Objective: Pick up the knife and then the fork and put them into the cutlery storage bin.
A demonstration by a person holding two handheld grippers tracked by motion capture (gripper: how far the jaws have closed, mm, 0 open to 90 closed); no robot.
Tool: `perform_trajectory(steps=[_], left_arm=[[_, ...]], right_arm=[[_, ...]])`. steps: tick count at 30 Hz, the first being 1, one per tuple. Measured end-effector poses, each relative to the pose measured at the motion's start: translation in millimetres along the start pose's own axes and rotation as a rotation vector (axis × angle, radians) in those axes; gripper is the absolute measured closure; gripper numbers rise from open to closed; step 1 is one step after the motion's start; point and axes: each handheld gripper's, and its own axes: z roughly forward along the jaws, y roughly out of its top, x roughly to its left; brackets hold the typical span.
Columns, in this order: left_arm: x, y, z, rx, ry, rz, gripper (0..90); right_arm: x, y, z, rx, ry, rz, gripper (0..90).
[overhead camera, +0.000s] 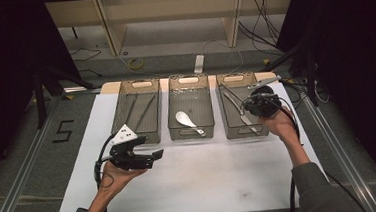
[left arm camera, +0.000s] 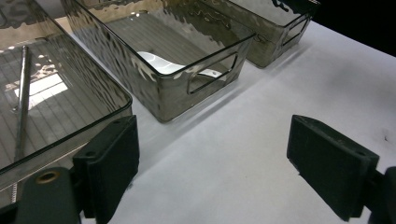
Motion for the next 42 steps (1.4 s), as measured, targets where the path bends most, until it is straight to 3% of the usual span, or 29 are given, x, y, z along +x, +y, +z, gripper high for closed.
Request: perform_trajectory(steps=[5, 13, 21, 23, 25, 34, 39, 42], left_arm=[[-0.8, -1.5, -3.6, -0.025, 0.011, -0.007, 16.1], [-2.7, -4.1, -5.8, -0.025, 0.016, -0.011, 15.7], [-2.6, -4.5, -7.4, -0.027, 0.018, -0.007, 15.7], [-2.9, -4.6, -6.7, -0.024, 0.018, -0.011, 15.5], [-3.2, -4.7, -6.6, -0.024, 0.019, -0.007, 15.5], [-3.4, -4.8, -7.6, -0.038, 0.006, -0.012, 15.5], [-1.9, -4.9, -8.5, -0.04, 0.0, -0.016, 15.4], [-2.2, -4.9, -8.5, -0.046, -0.006, -0.015, 15.4]], right_arm=[[-9.9, 4.2, 16.4, 0.033, -0.019, 0.051, 87.9], [-12.5, 7.0, 38.0, 0.091, -0.042, 0.119, 87.7], [-16.9, 3.2, 48.8, 0.113, -0.071, 0.183, 86.3], [-17.8, 2.9, 50.2, 0.102, -0.071, 0.211, 74.8], [-18.4, 4.1, 49.6, 0.085, -0.037, 0.231, 67.9], [-9.1, 0.5, 30.3, 0.016, 0.021, 0.199, 56.6], [-1.3, -7.6, 17.7, -0.029, 0.111, 0.215, 49.9], [6.1, -12.8, 11.1, -0.051, 0.143, 0.201, 45.5]])
